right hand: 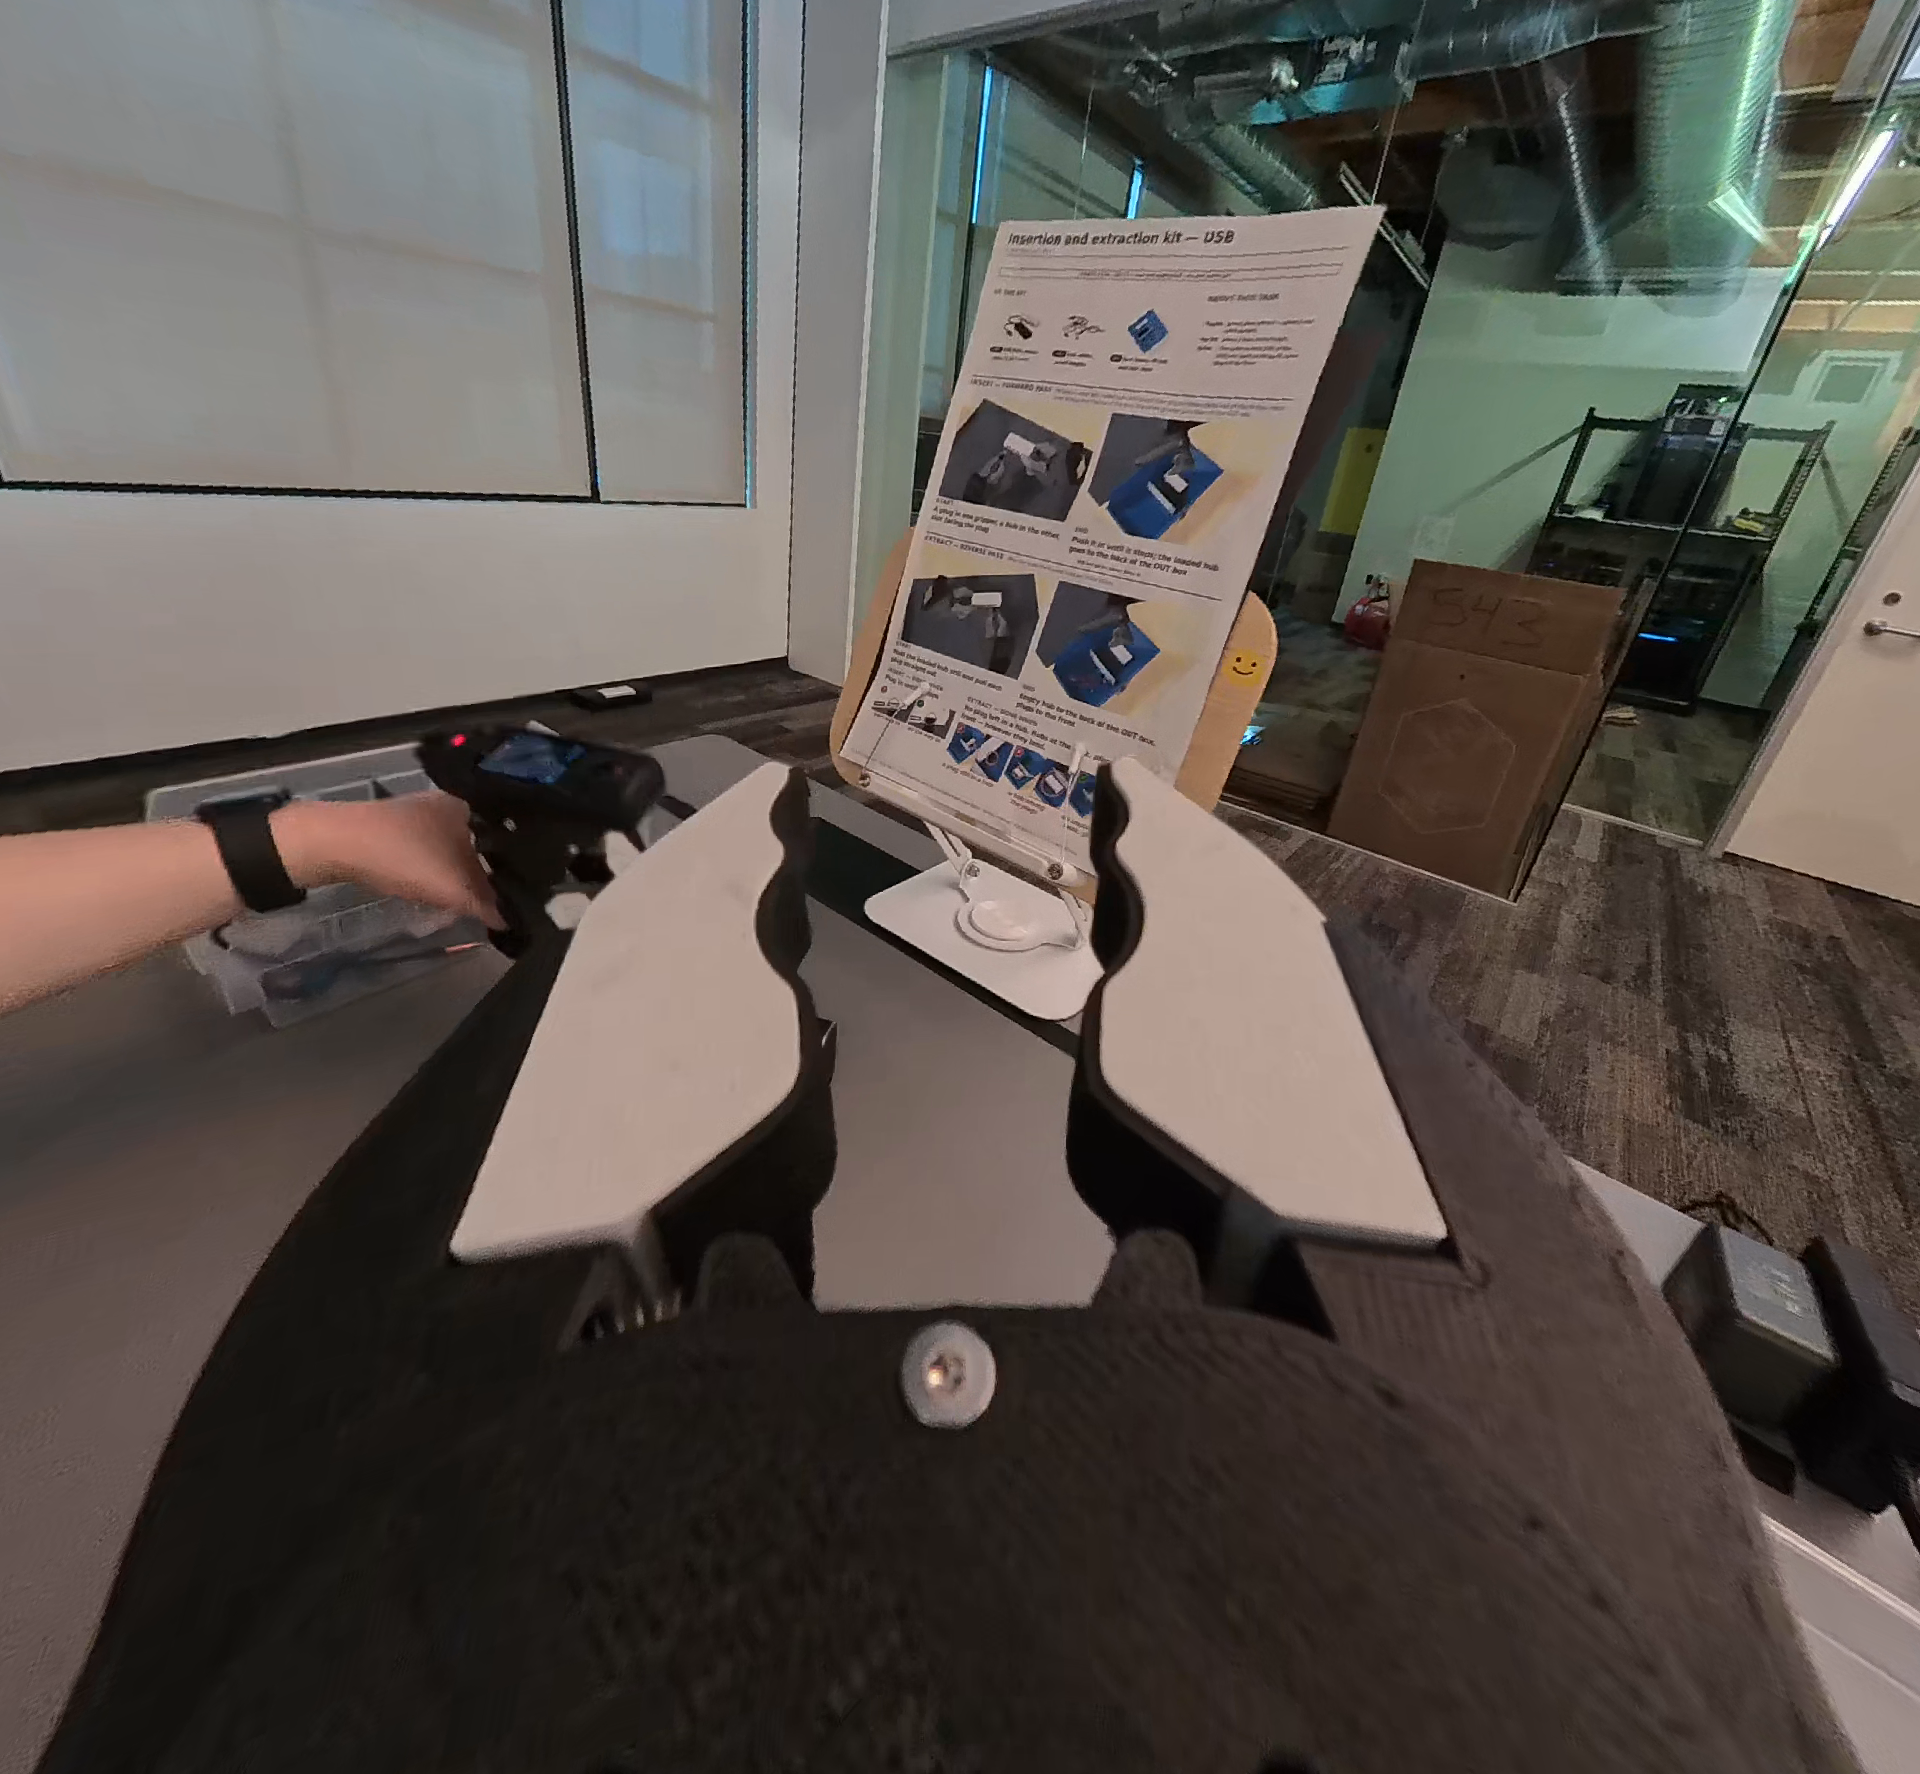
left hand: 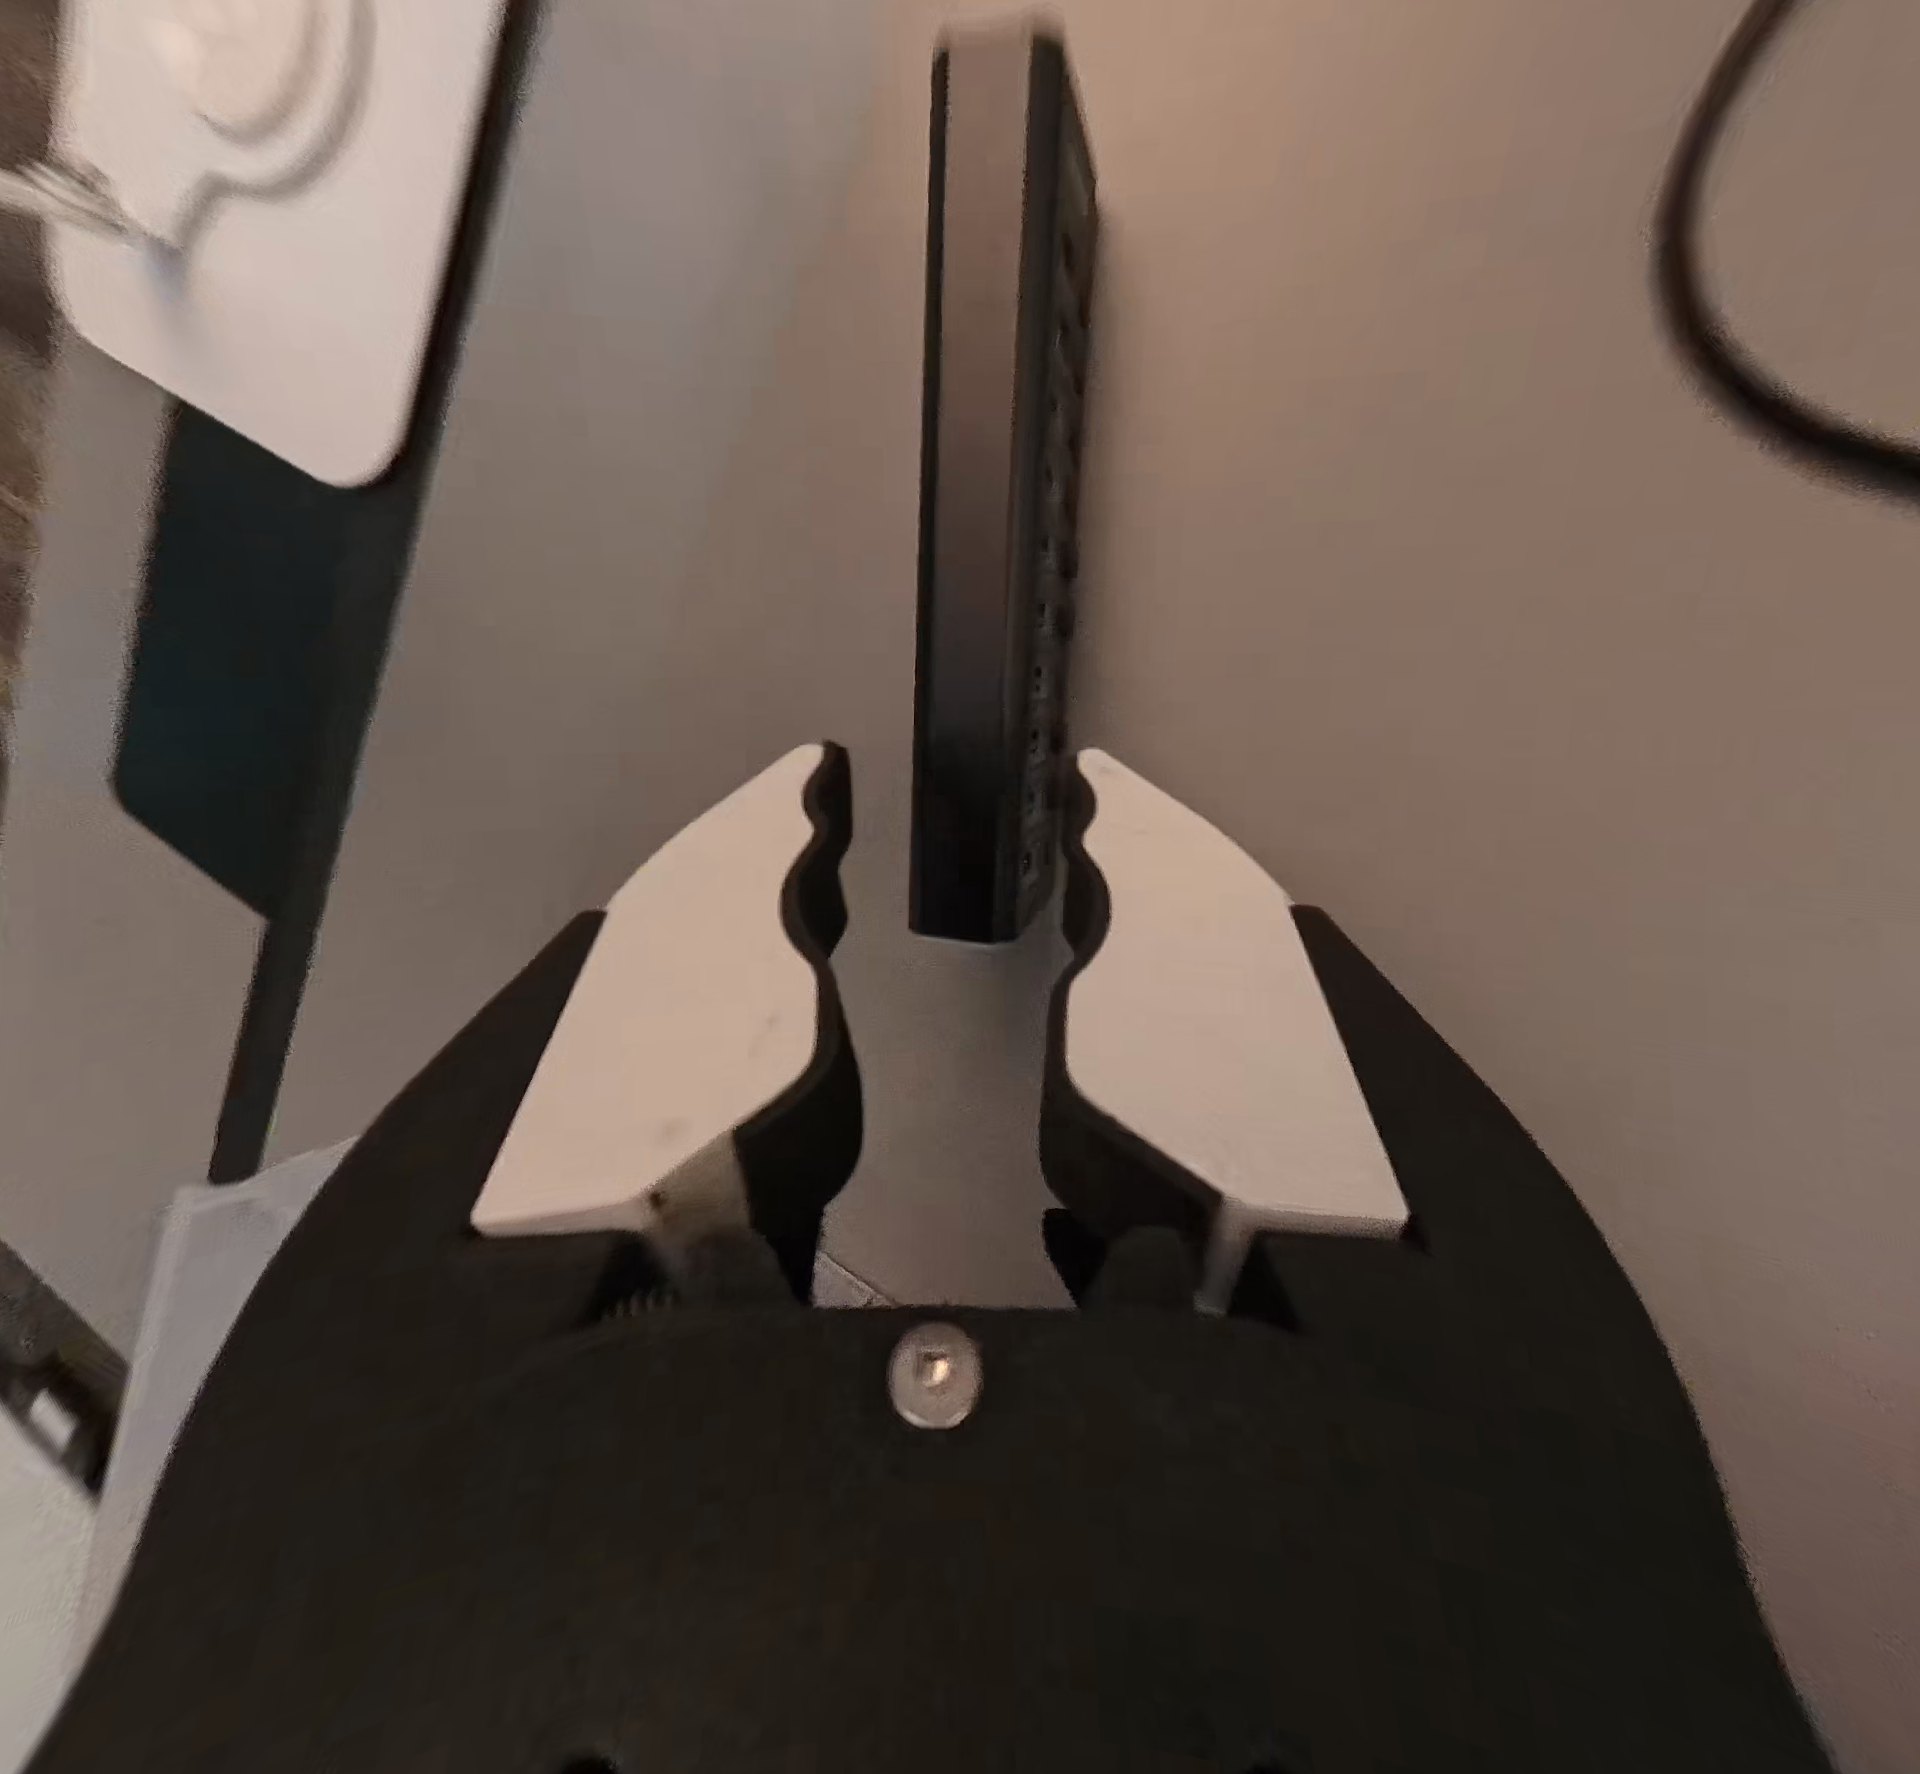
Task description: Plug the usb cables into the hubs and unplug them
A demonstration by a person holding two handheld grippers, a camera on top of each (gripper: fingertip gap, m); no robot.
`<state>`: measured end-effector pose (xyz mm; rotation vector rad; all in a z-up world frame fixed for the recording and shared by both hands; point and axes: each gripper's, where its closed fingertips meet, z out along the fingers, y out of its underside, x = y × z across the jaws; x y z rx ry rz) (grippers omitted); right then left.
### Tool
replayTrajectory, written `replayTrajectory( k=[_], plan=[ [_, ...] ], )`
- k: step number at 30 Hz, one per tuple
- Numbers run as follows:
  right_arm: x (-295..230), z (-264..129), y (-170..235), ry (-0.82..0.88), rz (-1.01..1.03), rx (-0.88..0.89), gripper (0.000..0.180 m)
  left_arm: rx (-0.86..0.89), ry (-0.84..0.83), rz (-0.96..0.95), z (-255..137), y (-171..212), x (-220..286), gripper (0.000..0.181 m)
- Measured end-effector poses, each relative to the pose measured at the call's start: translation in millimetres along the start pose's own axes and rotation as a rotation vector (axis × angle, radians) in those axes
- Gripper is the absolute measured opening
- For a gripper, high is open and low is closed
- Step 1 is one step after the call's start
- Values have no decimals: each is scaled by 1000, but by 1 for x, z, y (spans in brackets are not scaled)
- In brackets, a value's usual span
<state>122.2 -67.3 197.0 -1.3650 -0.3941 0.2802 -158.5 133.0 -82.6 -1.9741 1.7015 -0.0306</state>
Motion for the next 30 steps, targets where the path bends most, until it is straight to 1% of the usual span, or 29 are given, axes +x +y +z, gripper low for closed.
replayTrajectory(
  k=[3,5,6,7,8,9,10,12,13,16,18,21,23,24,25,26,27,28,30],
  plan=[
    [-2,4,4,-12,-1,-17,52,204,-17,-26,-61,-20,-1,50],
    [0,6,7,-7,2,-27,52,315,-58,-66,-108,-15,-15,51],
    [0,6,8,-5,4,-31,52,336,-73,-99,-126,-4,-24,53],
    [1,7,8,-5,6,-32,52,316,-90,-131,-139,15,-34,54],
    [1,7,8,-4,6,-32,52,253,-110,-157,-145,41,-45,53],
    [1,7,8,-4,6,-28,52,175,-110,-178,-146,70,-51,52],
    [0,7,7,-5,9,-24,52,109,-72,-212,-145,98,-50,51],
    [-1,9,6,-13,17,-16,52,26,2,-341,-139,143,-45,49],
    [-2,10,6,-16,22,-14,52,-11,12,-411,-136,162,-43,49],
    [-4,14,9,-21,23,-23,52,-68,24,-570,-124,204,-32,36],
    [-6,18,13,-23,12,-45,52,-103,43,-657,-114,222,-23,38],
    [-9,24,20,-24,-3,-80,52,-187,53,-729,-103,247,-12,37],
    [-11,26,23,-26,-10,-98,52,-250,55,-742,-98,261,-6,35],
    [-12,27,24,-27,-15,-104,52,-279,81,-747,-96,266,1,33],
    [-13,28,25,-29,-22,-109,52,-318,107,-756,-93,271,8,34],
    [-14,28,26,-31,-29,-113,52,-358,124,-761,-91,277,13,39],
    [-14,29,26,-28,-37,-115,52,-389,130,-753,-88,281,17,38],
    [-13,29,25,-20,-45,-112,52,-414,133,-739,-85,285,19,34],
    [-11,29,24,-5,-54,-103,52,-433,140,-713,-83,285,21,20]
  ],
)
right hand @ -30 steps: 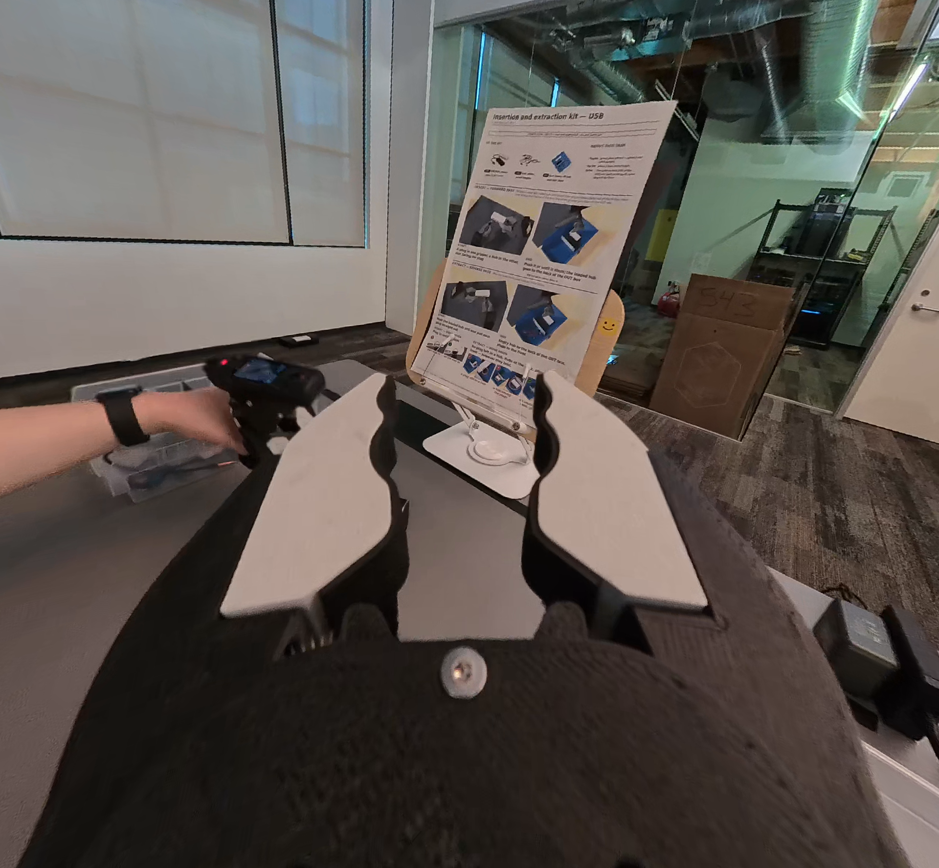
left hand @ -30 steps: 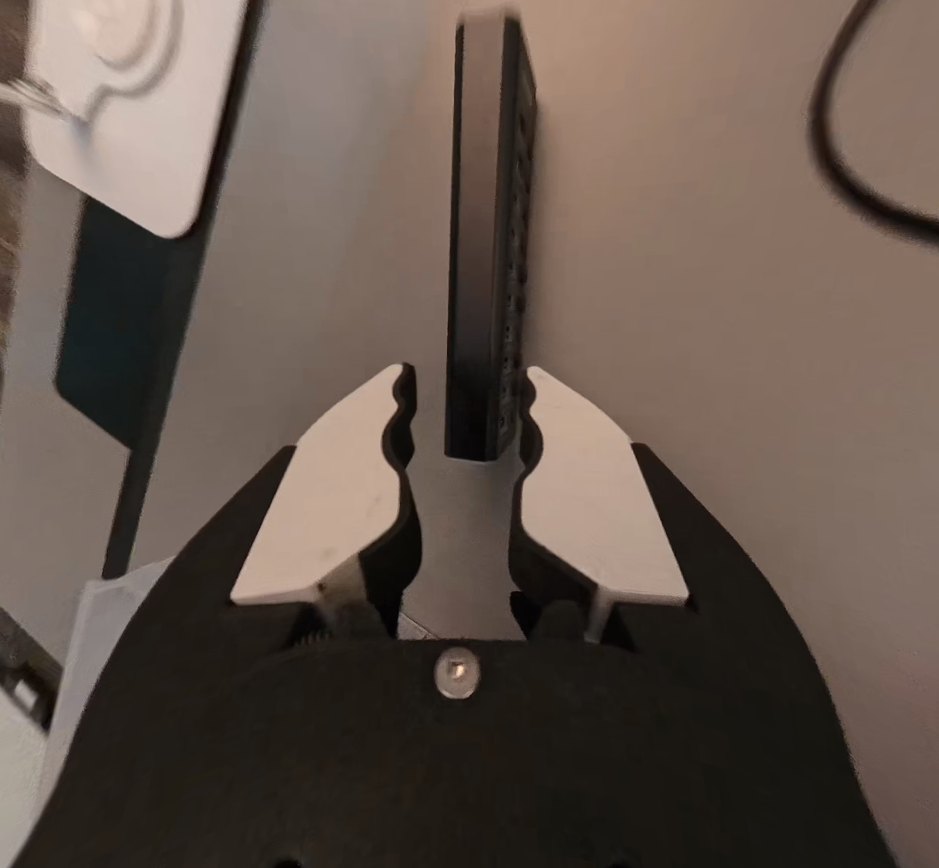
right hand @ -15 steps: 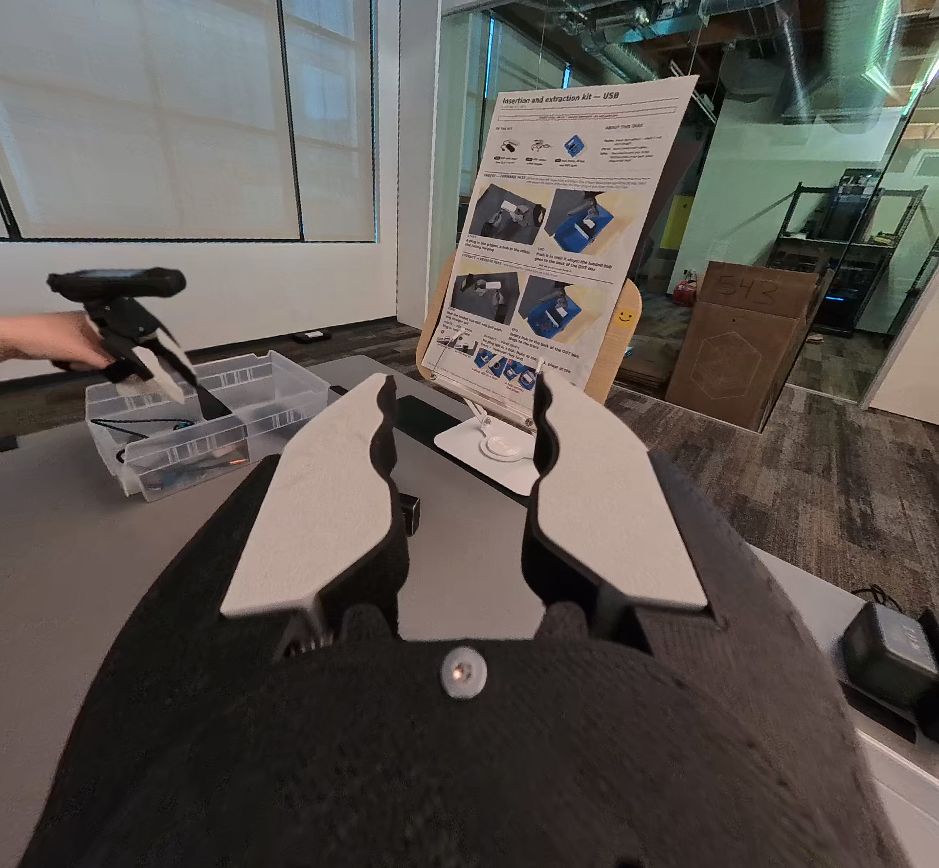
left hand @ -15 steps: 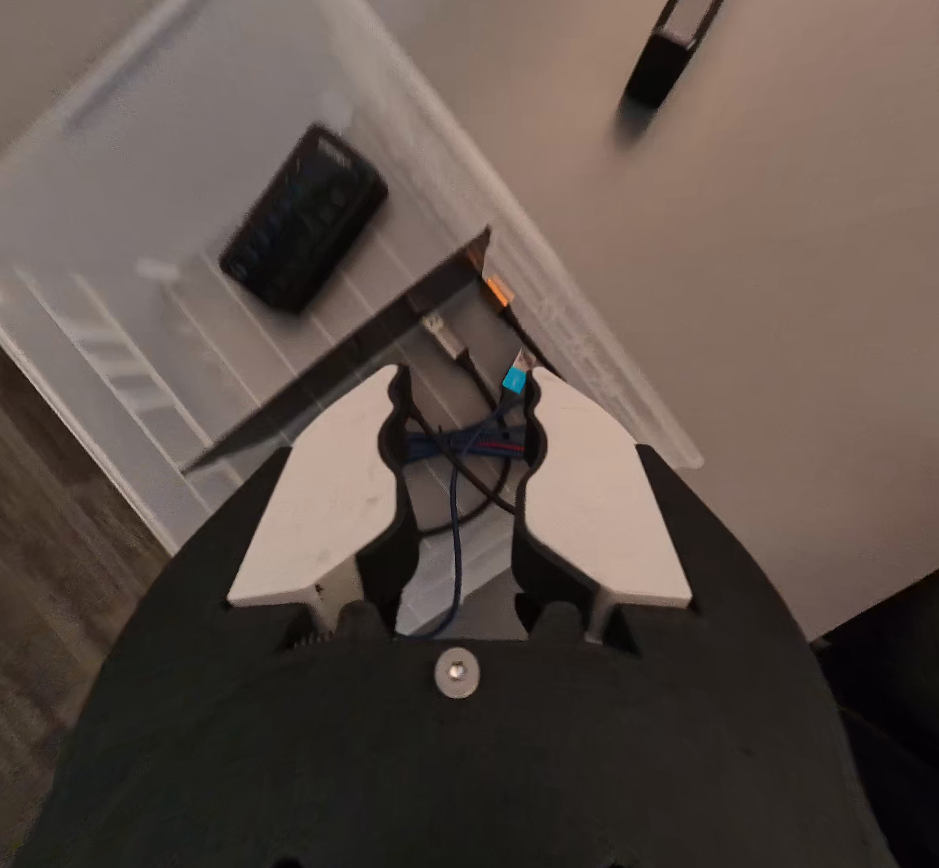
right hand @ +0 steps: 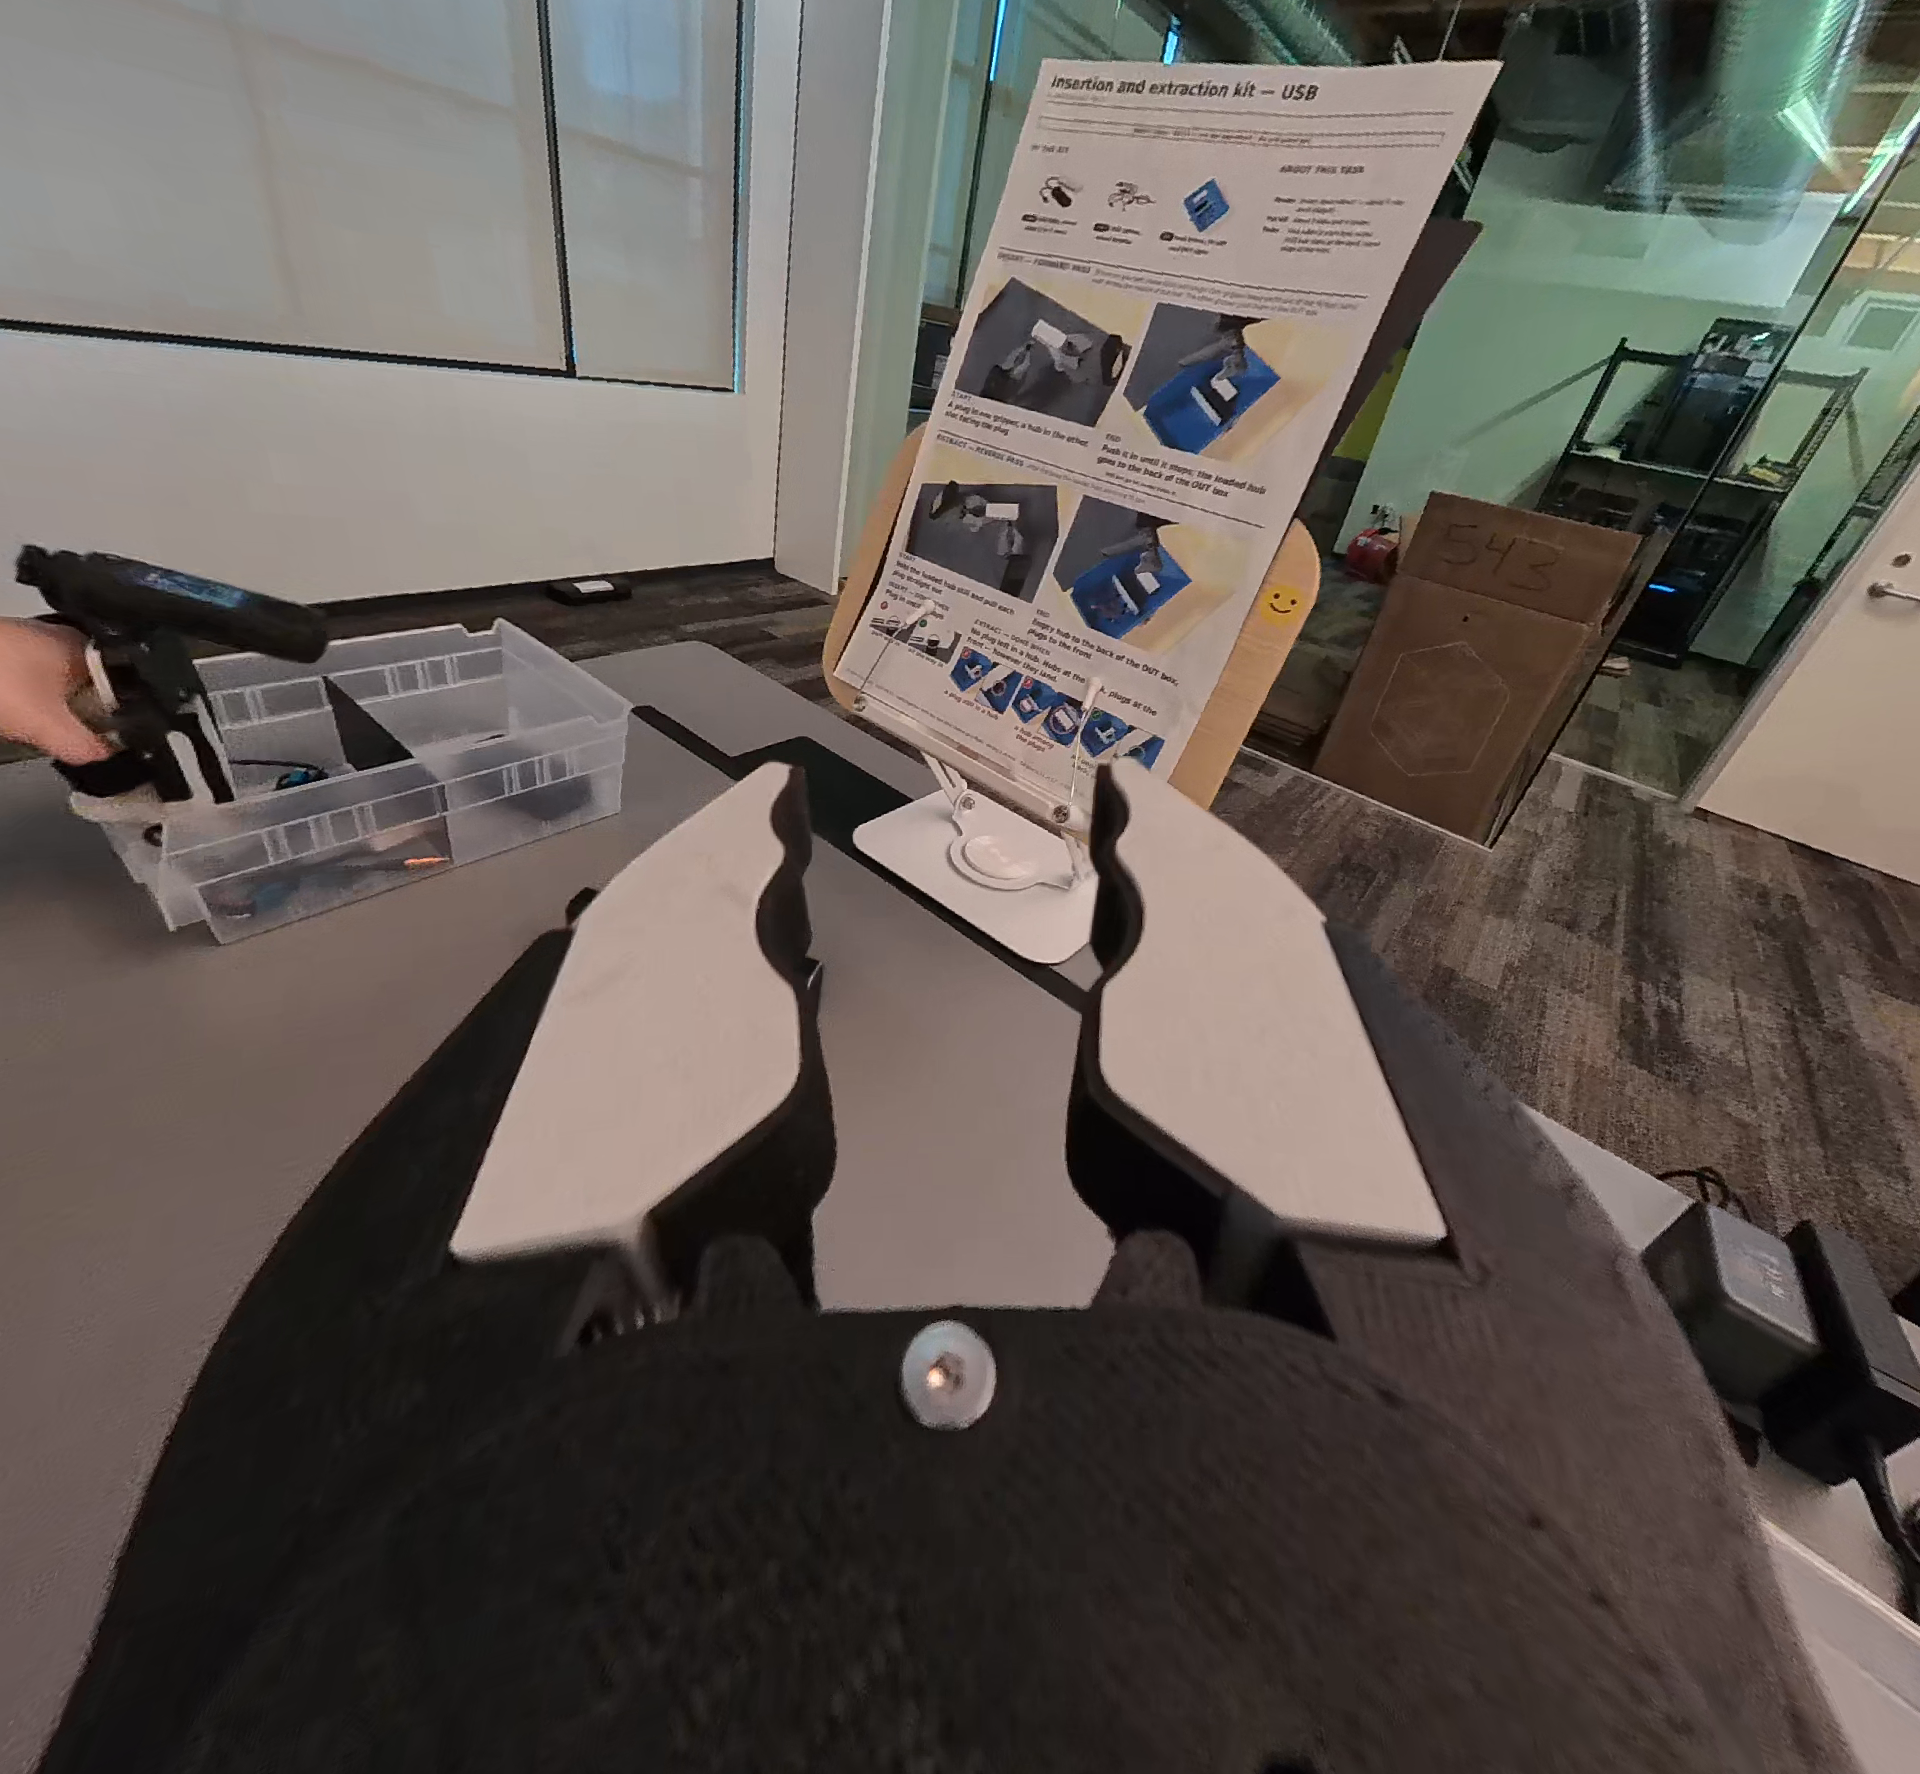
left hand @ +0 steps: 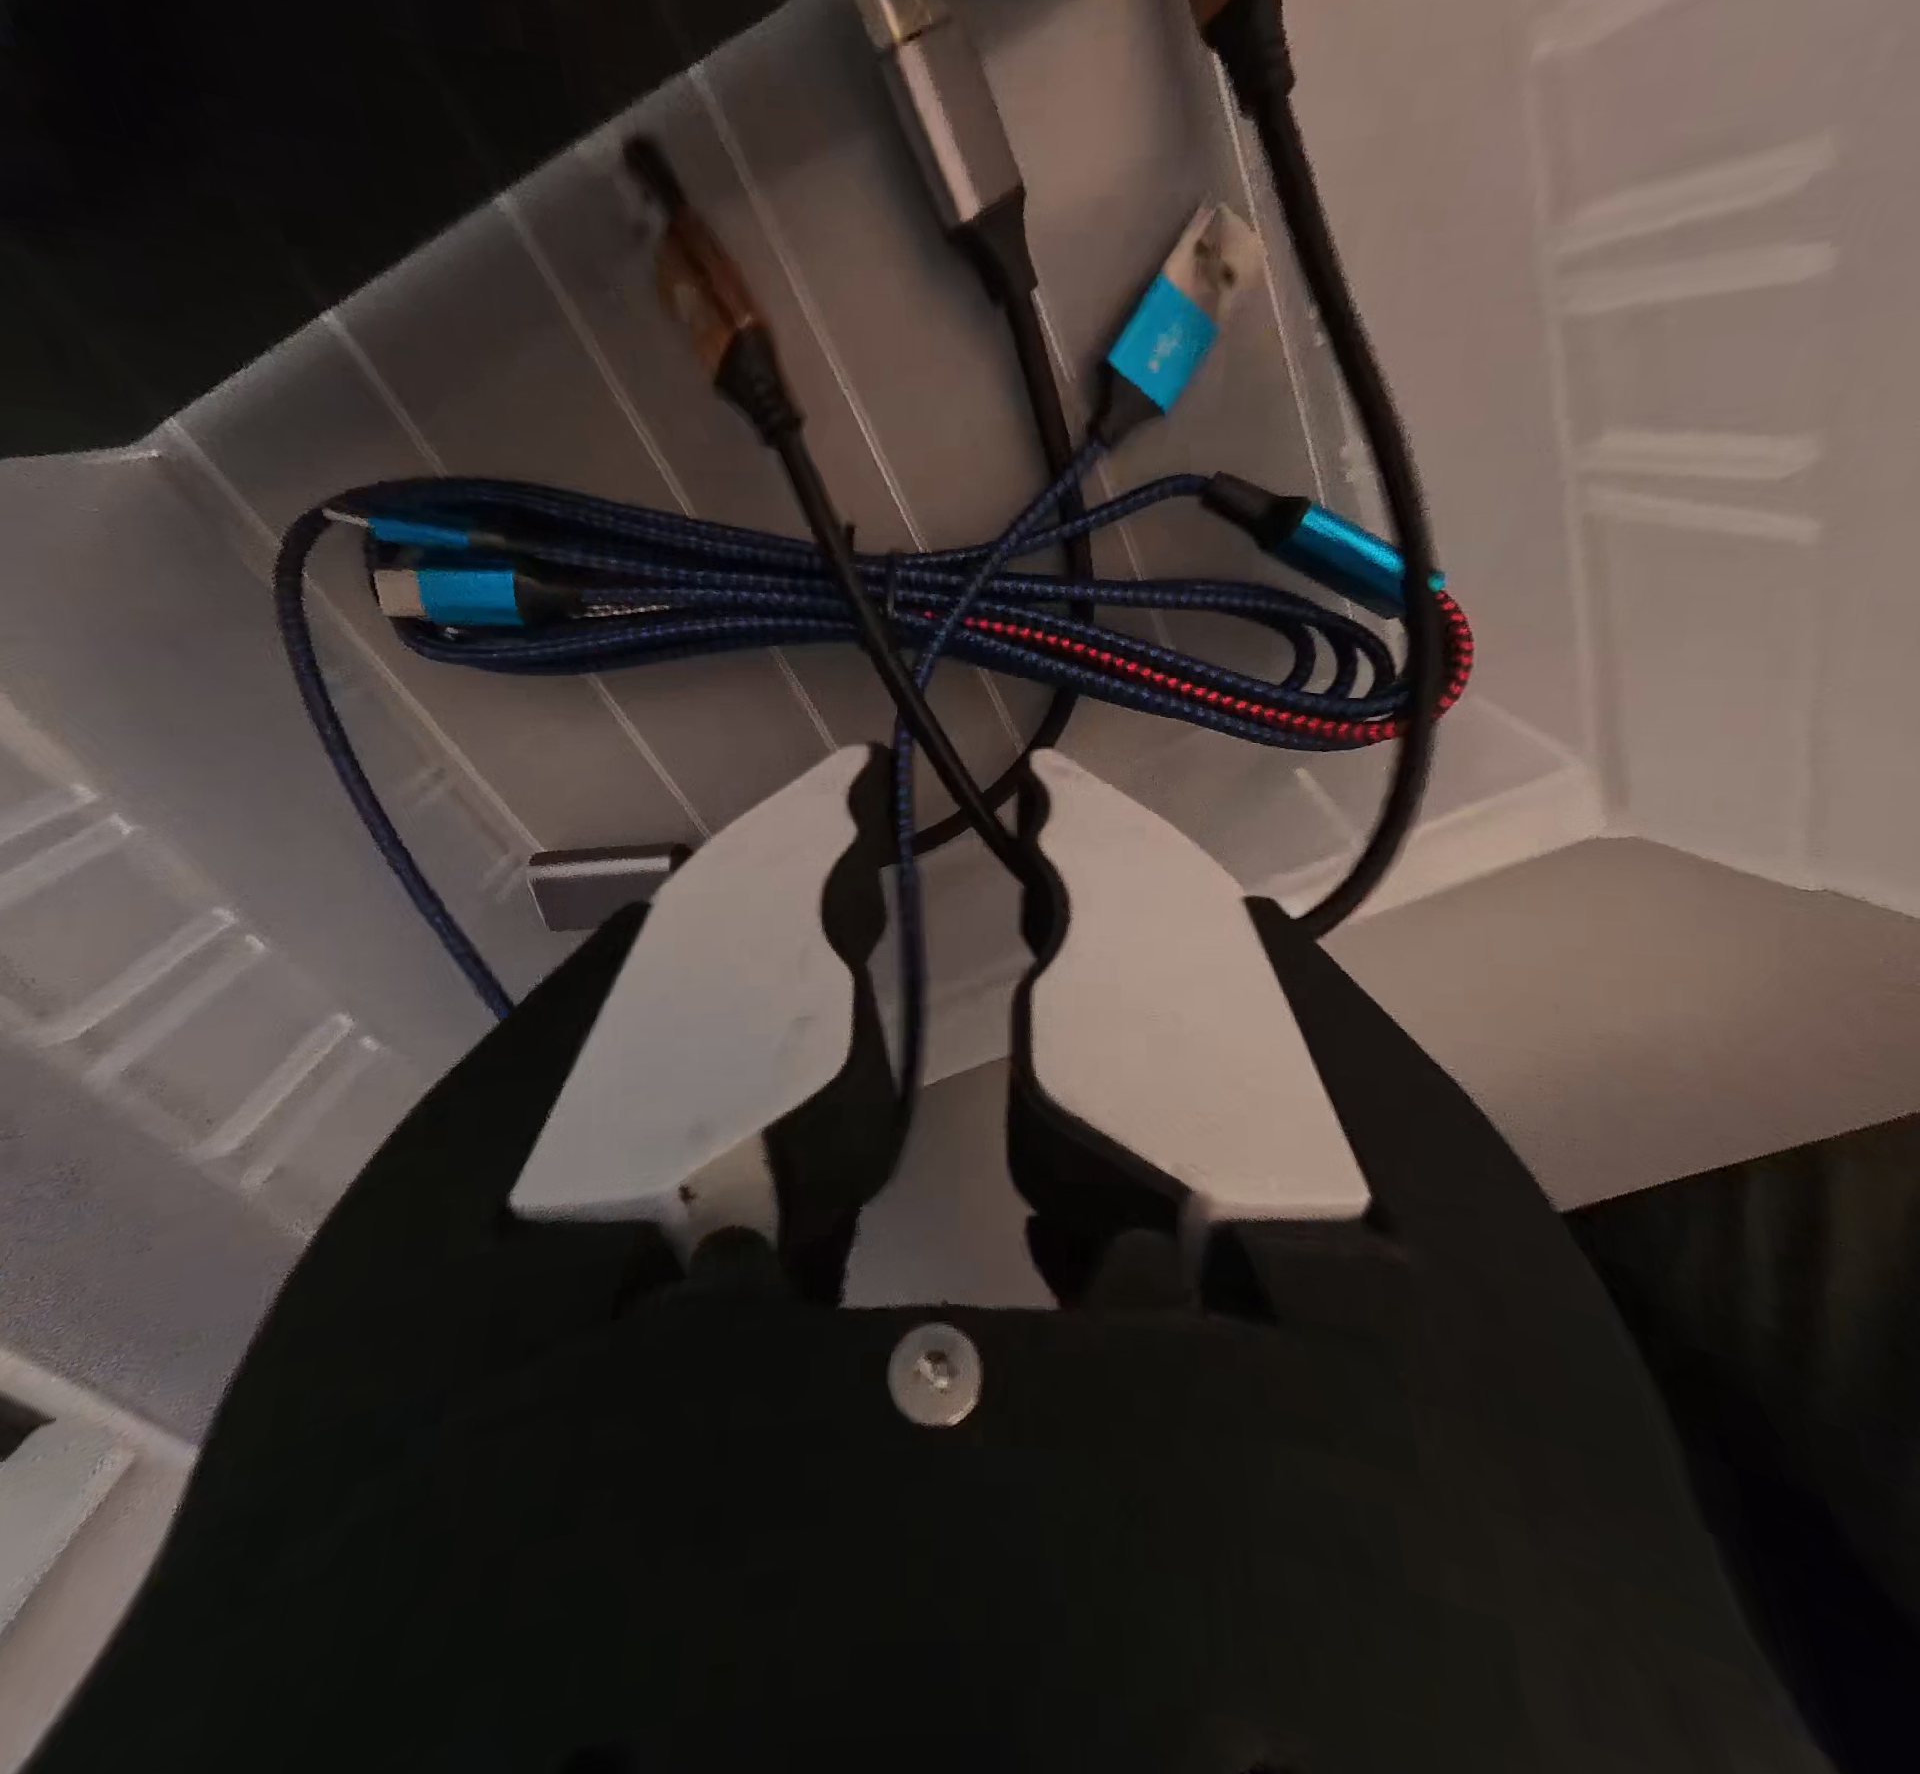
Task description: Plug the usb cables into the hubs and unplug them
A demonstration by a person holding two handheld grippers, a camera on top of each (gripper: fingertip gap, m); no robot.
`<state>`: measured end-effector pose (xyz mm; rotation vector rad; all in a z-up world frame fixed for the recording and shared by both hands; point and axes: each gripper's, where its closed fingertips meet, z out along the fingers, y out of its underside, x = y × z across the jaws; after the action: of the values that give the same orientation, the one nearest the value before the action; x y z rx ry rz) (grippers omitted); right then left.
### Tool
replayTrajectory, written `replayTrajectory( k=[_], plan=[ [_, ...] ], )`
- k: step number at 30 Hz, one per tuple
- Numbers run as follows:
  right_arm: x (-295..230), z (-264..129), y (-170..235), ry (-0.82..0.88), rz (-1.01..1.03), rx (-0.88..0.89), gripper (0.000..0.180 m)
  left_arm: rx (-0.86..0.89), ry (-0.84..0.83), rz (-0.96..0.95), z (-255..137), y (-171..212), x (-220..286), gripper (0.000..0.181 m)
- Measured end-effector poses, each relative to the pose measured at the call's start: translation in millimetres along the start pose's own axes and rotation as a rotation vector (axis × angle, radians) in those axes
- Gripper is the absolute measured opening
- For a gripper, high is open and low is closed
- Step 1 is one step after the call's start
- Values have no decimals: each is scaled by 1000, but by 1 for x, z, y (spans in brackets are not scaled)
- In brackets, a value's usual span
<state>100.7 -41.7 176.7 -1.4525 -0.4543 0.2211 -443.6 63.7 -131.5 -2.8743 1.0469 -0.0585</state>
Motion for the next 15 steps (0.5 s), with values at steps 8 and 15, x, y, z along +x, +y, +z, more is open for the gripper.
replayTrajectory(
  k=[8,15],
  plan=[
    [3,-3,0,1,7,4,52,-7,-126,35,-42,-3,-14,5],
    [6,-6,-1,2,14,11,52,140,-307,63,-117,-24,-20,5]
  ],
)
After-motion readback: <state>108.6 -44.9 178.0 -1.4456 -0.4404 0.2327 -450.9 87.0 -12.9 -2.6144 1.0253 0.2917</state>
